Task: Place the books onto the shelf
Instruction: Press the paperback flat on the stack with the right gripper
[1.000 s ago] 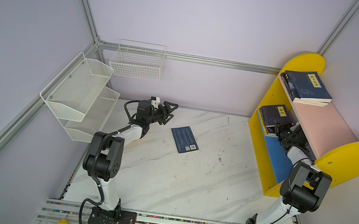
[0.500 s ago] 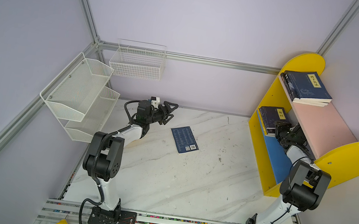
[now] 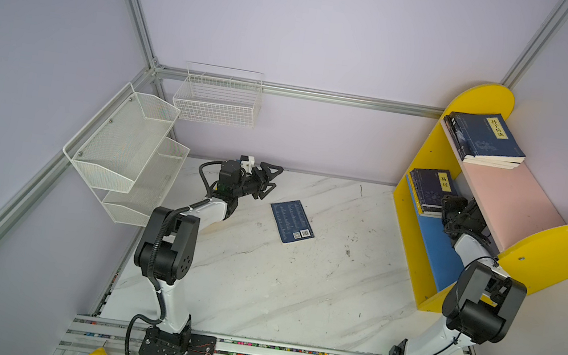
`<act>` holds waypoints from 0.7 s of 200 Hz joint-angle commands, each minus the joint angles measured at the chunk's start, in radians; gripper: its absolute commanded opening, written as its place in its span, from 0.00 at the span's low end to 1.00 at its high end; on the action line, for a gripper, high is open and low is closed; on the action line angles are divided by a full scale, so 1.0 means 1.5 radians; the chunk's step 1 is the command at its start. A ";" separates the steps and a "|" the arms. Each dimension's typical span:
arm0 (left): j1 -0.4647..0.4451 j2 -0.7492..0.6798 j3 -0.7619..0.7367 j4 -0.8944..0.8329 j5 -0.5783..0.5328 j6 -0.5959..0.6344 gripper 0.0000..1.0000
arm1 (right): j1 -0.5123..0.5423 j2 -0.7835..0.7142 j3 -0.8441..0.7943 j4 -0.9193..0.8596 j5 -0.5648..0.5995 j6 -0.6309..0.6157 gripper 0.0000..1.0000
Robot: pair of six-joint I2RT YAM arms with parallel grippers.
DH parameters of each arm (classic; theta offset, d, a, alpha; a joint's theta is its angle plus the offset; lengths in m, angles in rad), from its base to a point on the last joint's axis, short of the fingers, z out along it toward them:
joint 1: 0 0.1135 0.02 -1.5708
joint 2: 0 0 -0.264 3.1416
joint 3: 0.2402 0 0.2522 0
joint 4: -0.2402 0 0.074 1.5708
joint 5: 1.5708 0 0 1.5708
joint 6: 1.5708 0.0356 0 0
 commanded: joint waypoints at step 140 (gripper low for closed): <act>-0.003 -0.006 -0.019 0.050 0.020 -0.014 0.88 | -0.001 0.018 0.017 0.110 -0.032 -0.002 0.51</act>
